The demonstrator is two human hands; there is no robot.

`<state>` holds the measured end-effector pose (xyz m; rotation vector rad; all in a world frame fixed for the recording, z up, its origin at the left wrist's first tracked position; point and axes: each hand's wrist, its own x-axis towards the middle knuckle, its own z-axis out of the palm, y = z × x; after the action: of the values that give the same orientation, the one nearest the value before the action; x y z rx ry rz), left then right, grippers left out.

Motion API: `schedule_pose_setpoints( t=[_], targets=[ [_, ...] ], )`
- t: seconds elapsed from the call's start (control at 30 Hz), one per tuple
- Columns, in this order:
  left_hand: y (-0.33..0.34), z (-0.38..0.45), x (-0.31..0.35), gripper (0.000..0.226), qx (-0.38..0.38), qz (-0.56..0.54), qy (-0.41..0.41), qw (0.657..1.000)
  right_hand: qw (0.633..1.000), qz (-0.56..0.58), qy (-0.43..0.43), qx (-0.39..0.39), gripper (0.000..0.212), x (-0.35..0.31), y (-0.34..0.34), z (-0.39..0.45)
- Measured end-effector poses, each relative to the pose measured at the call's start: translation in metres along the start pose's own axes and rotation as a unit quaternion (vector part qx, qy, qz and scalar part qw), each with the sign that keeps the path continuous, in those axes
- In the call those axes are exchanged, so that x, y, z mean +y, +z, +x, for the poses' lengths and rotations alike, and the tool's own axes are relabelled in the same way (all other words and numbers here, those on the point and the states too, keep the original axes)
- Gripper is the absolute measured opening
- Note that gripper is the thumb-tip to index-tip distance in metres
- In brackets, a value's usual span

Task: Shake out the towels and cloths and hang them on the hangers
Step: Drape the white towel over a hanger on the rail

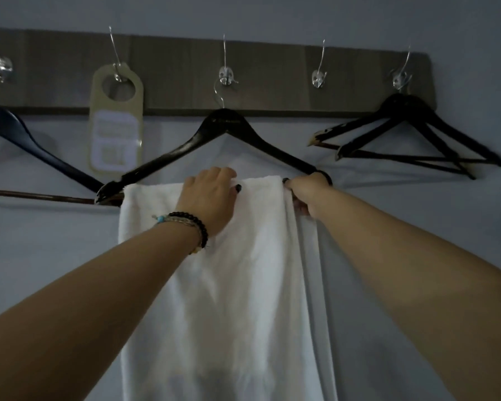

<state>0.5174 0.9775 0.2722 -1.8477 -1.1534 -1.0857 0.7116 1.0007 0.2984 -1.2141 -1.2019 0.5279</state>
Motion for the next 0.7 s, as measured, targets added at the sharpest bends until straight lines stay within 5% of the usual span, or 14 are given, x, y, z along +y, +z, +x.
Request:
schedule_pose_setpoints(
  t=[0.2, 0.43, 0.6, 0.7],
  targets=[
    [0.02, 0.02, -0.005, 0.041, -0.046, 0.091, -0.007, 0.995, 0.998, -0.005, -0.068, 0.014, 0.025, -0.001, -0.005, 0.012],
    [0.027, 0.021, -0.005, 0.038, -0.029, 0.048, -0.016, 0.998, 0.991, 0.03, -0.097, 0.089, 0.032, -0.002, -0.038, 0.021],
    [0.029, 0.023, 0.003, 0.037, -0.028, 0.029, -0.022, 0.999, 0.982, 0.01, -0.128, 0.141, 0.01, 0.011, -0.039, 0.02],
    [0.023, 0.018, 0.002, 0.033, -0.004, -0.027, -0.006, 1.0, 0.975, -0.042, -0.168, 0.141, 0.03, 0.017, -0.042, 0.016]
  ],
)
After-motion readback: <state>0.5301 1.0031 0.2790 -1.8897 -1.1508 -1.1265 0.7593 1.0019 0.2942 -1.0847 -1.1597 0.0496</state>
